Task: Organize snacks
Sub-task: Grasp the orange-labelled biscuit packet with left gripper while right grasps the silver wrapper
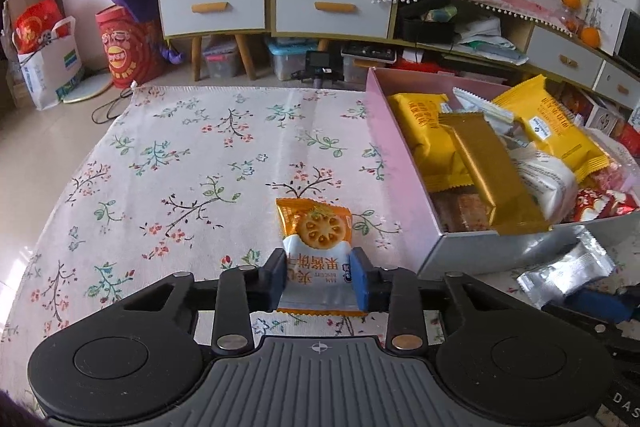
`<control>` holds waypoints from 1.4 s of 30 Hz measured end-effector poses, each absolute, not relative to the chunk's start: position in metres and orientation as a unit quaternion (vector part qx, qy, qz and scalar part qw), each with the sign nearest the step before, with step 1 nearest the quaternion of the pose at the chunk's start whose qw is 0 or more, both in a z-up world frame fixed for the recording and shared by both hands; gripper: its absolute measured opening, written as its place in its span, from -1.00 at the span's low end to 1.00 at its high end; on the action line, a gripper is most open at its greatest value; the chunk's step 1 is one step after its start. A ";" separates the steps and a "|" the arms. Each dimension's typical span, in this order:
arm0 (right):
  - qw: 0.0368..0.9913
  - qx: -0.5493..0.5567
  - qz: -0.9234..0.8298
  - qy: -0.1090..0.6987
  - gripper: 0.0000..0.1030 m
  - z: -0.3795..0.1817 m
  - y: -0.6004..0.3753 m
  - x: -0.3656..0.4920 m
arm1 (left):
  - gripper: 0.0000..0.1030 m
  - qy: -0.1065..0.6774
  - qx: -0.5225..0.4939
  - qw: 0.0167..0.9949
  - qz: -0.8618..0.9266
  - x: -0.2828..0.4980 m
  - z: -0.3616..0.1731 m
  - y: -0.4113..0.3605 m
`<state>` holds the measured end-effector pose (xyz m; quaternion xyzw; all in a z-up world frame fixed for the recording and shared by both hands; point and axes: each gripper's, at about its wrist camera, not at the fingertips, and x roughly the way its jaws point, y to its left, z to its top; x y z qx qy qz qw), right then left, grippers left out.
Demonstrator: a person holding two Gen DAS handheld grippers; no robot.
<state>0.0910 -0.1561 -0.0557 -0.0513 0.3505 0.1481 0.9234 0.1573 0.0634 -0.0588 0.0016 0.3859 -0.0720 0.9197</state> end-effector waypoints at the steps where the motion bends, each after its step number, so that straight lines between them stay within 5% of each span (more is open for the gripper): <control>1: 0.923 -0.049 0.150 0.352 -1.00 -0.055 -0.157 0.091 | -0.48 0.386 0.001 0.920 -0.073 0.156 -0.057 0.063; 10: 0.916 -0.028 0.137 0.377 -1.00 -0.052 -0.169 0.090 | -0.59 0.402 -0.012 0.911 -0.092 0.145 -0.050 0.062; 12: 0.913 -0.014 0.129 0.386 -0.74 -0.051 -0.174 0.091 | -0.58 0.406 -0.010 0.908 -0.102 0.142 -0.049 0.062; 14: 0.912 -0.002 0.121 0.391 -0.04 -0.050 -0.177 0.091 | -0.51 0.402 -0.003 0.910 -0.105 0.139 -0.050 0.062; 16: 0.914 0.012 0.110 0.389 0.19 -0.048 -0.179 0.090 | -0.41 0.399 0.004 0.910 -0.109 0.137 -0.052 0.061; 20: 0.918 0.020 0.094 0.384 0.43 -0.046 -0.181 0.093 | 0.20 0.401 0.013 0.910 -0.109 0.138 -0.058 0.060; 27: 0.926 -0.014 0.078 0.370 0.39 -0.058 -0.174 0.110 | 0.21 0.402 0.026 0.909 -0.104 0.144 -0.067 0.055; 34: 0.927 -0.038 0.090 0.361 -0.42 -0.063 -0.170 0.111 | -0.27 0.401 0.027 0.911 -0.093 0.146 -0.065 0.055; 42: 0.923 -0.030 0.099 0.371 -0.50 -0.056 -0.169 0.107 | -0.30 0.409 0.005 0.908 -0.090 0.143 -0.060 0.061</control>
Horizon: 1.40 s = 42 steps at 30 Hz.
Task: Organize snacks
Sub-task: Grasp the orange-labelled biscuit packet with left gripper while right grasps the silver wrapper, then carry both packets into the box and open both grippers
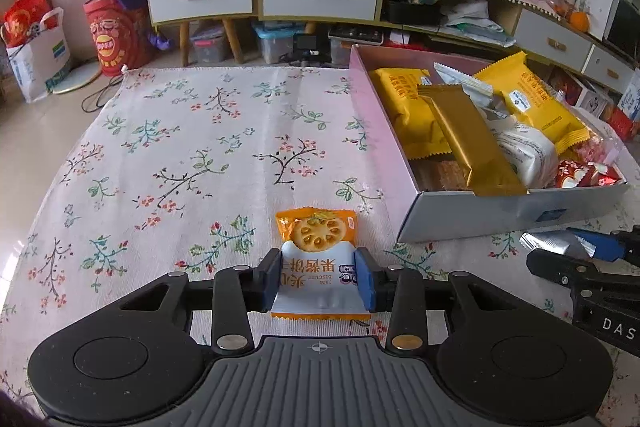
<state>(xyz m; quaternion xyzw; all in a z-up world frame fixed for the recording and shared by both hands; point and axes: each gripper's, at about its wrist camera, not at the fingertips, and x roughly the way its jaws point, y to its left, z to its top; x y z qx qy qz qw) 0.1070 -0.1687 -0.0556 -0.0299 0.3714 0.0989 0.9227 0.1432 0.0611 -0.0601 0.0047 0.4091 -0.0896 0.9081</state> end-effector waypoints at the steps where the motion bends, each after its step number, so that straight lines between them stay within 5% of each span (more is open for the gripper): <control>1: 0.922 -0.024 0.101 0.374 -0.50 -0.054 -0.169 0.106 | -0.30 0.408 0.003 0.908 -0.090 0.142 -0.059 0.062; 23: 0.928 0.070 0.098 0.353 -0.49 -0.001 -0.207 0.103 | -0.30 0.367 -0.021 0.924 -0.106 0.119 -0.004 0.051; 42: 0.917 0.185 0.051 0.350 -0.46 -0.015 -0.276 0.135 | -0.30 0.343 -0.005 0.928 -0.145 0.134 0.001 -0.031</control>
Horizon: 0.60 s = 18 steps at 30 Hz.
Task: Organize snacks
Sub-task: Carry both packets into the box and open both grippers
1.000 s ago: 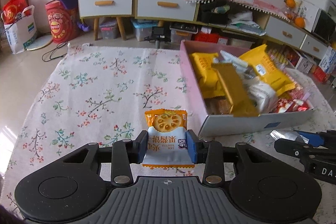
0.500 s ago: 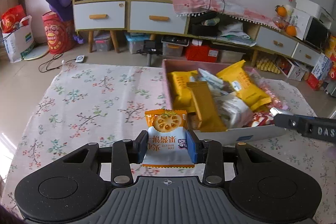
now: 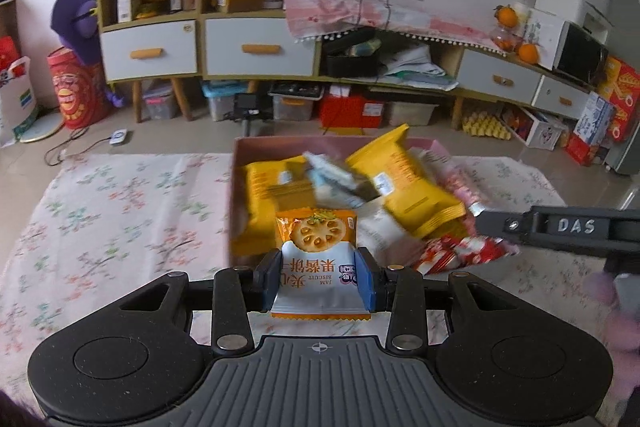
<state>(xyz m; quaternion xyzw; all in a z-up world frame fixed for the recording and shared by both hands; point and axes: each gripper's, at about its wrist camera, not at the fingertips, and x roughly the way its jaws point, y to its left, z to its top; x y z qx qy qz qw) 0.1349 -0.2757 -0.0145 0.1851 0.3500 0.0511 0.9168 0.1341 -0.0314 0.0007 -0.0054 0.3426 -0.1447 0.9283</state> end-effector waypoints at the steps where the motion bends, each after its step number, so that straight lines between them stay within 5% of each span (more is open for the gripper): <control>1: 0.916 0.192 0.050 0.350 -0.46 -0.016 -0.278 0.136 | -0.30 0.342 -0.008 0.928 -0.148 0.136 0.000 -0.036; 12: 0.903 0.249 0.046 0.346 -0.40 -0.025 -0.296 0.143 | -0.30 0.336 0.003 0.929 -0.157 0.158 -0.012 -0.070; 18: 0.901 0.259 0.048 0.345 -0.11 -0.025 -0.298 0.145 | -0.21 0.329 0.020 0.932 -0.149 0.164 -0.017 -0.073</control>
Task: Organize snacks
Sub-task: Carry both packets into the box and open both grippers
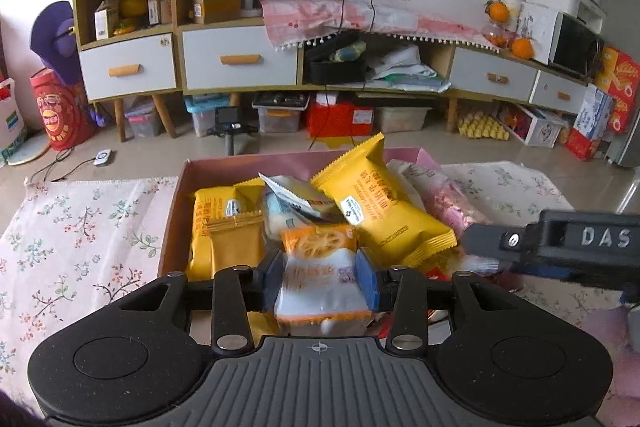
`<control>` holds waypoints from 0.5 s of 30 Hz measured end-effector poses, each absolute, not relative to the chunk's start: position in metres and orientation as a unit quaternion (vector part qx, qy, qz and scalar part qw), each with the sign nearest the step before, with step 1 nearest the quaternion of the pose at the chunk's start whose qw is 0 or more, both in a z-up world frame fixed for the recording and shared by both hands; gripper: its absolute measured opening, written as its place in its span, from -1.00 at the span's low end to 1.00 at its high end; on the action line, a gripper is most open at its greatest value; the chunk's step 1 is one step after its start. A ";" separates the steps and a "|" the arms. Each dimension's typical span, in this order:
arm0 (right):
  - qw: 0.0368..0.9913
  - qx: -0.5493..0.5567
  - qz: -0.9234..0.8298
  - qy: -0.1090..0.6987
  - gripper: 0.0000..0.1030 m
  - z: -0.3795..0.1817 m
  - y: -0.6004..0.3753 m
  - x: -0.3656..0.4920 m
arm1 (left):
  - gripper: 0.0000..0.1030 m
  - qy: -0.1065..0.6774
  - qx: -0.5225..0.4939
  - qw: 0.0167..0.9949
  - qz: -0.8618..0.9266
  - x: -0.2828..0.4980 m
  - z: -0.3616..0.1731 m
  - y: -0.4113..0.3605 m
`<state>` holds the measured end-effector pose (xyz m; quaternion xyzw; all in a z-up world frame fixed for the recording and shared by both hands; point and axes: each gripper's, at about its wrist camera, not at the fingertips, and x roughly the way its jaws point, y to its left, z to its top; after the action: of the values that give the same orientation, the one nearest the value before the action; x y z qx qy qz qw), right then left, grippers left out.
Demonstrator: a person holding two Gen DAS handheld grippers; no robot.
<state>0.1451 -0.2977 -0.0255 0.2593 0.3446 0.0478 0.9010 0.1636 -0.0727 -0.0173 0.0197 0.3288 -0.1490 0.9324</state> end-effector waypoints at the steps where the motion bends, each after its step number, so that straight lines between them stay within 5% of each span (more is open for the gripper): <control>1: 0.901 0.260 0.045 0.344 -0.10 -0.025 -0.298 0.145 | -0.16 0.331 0.020 0.931 -0.152 0.164 -0.018 -0.073; 15: 0.909 0.236 0.049 0.339 0.17 -0.012 -0.292 0.138 | 0.30 0.334 0.028 0.928 -0.160 0.141 -0.002 -0.061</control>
<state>0.1379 -0.2920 -0.0120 0.2364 0.3392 0.0485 0.9092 0.1406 -0.0614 -0.0018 0.0285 0.3343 -0.1603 0.9283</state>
